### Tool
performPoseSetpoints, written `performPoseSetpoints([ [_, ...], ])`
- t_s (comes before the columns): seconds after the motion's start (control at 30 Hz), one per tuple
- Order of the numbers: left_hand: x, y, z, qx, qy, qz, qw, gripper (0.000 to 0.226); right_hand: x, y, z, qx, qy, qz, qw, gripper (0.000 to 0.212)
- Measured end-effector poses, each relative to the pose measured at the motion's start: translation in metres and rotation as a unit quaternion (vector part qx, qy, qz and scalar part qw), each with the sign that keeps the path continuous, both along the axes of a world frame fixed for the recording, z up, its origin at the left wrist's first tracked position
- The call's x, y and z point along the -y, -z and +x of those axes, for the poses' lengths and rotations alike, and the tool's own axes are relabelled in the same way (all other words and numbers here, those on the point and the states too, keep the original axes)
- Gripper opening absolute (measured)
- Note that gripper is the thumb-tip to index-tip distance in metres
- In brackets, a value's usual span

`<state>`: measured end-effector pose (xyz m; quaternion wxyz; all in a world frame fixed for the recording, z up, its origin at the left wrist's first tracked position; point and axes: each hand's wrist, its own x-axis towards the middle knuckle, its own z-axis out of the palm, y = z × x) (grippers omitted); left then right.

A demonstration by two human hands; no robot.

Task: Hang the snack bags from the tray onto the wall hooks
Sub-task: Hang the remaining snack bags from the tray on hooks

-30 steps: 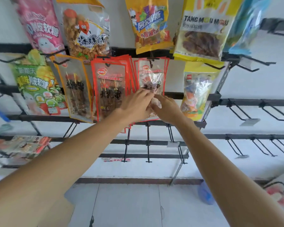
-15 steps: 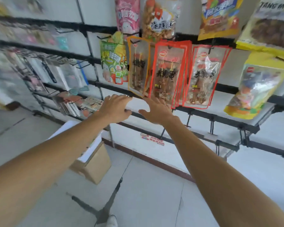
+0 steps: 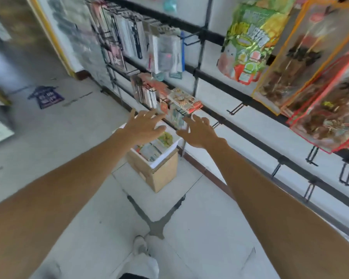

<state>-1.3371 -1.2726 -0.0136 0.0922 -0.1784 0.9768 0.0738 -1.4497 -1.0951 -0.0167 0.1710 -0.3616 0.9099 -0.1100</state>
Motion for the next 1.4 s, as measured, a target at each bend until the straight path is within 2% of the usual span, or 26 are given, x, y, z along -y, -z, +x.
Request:
performPoseSetpoints([
  [0.1,0.055,0.036,-0.003,0.021,-0.004,-0.009,1.0,0.058,0.053,0.025,-0.005,0.046,-0.004,-0.015,0.999,0.066],
  [0.2,0.098,0.066,-0.002,0.075,0.035,-0.034,0.996,0.059,0.094,0.053,-0.005,0.078,0.006,-0.012,0.997,0.062],
  [0.53,0.19,0.13,-0.042,0.068,0.066,0.057,0.994,0.055,0.198,0.134,-0.045,0.178,0.033,0.032,0.983,0.064],
  [0.6,0.208,0.153,-0.055,0.073,0.064,0.076,0.992,0.046,0.215,0.156,-0.059,0.204,0.04,0.043,0.977,0.062],
  [0.7,0.236,0.181,-0.075,0.073,0.06,0.086,0.992,0.017,0.242,0.188,-0.085,0.233,0.043,0.066,0.969,0.061],
  [0.73,0.245,0.19,-0.083,0.077,0.067,0.084,0.991,0.015,0.249,0.198,-0.093,0.239,0.046,0.07,0.967,0.061],
  [0.83,0.268,0.22,-0.097,0.075,0.022,0.099,0.992,0.017,0.268,0.224,-0.11,0.261,0.051,0.082,0.96,0.058],
  [0.9,0.274,0.239,-0.101,0.105,-0.004,0.115,0.988,0.019,0.278,0.244,-0.113,0.29,0.069,0.091,0.95,0.056],
  [1.03,0.275,0.272,-0.111,0.146,-0.016,0.166,0.975,0.037,0.295,0.288,-0.113,0.339,0.103,0.115,0.928,0.052],
  [1.1,0.284,0.305,-0.118,0.142,-0.061,0.21,0.965,0.037,0.301,0.316,-0.109,0.352,0.126,0.119,0.92,0.053],
  [1.2,0.291,0.344,-0.132,0.132,-0.125,0.298,0.937,0.024,0.311,0.352,-0.105,0.374,0.183,0.126,0.901,0.055],
  [1.33,0.296,0.379,-0.152,0.173,-0.189,0.393,0.883,0.038,0.322,0.388,-0.092,0.362,0.276,0.084,0.886,0.055],
  [1.4,0.302,0.397,-0.156,0.202,-0.2,0.437,0.854,0.047,0.327,0.402,-0.087,0.359,0.343,0.06,0.866,0.06],
])
